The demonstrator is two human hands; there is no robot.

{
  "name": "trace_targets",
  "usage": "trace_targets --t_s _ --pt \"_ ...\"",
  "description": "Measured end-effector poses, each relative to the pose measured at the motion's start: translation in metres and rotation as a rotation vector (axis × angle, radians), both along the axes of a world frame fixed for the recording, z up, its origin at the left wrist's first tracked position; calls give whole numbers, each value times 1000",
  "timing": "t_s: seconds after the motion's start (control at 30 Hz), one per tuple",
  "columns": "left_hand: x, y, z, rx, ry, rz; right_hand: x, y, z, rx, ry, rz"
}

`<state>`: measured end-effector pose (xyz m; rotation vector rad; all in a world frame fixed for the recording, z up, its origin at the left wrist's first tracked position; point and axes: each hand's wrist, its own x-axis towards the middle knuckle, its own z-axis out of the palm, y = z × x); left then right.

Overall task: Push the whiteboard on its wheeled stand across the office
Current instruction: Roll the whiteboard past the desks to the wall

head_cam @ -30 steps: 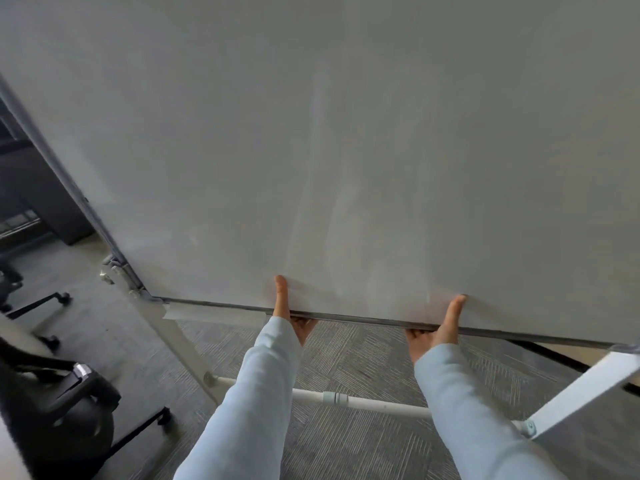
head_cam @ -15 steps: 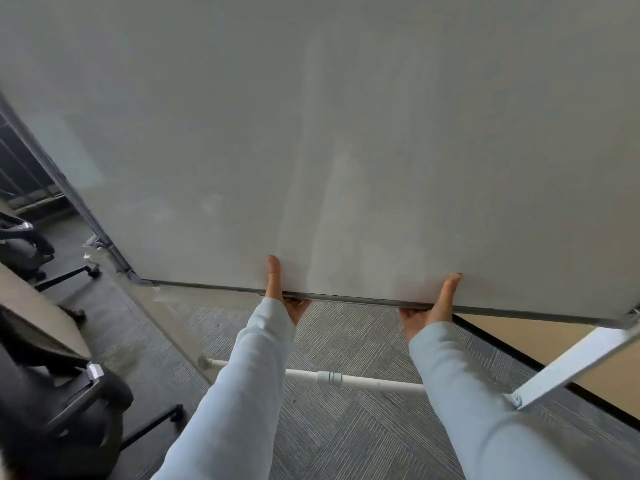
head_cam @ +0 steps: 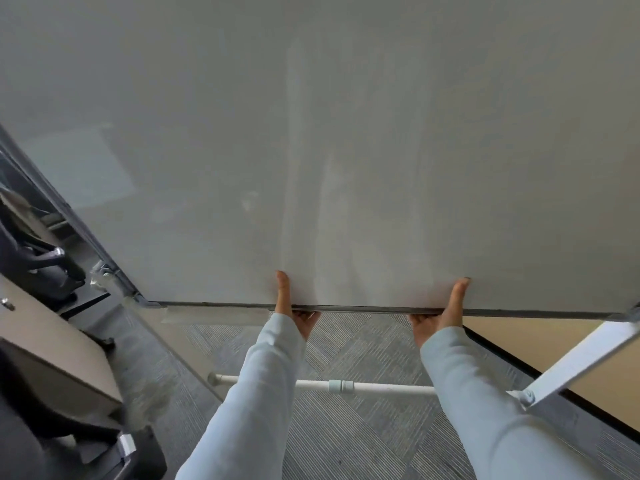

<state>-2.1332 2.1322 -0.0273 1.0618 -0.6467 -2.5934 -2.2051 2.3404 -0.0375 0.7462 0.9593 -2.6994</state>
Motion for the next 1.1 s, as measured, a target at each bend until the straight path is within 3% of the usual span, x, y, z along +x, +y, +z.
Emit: trace_targets --t_s 0.6,1.1 --pt "-105 -159 -8 -82 32 163 -143 -183 5 -14 12 101" --pt "-158 -266 -5 -102 -44 400 -246 -321 7 -75 -5 396"
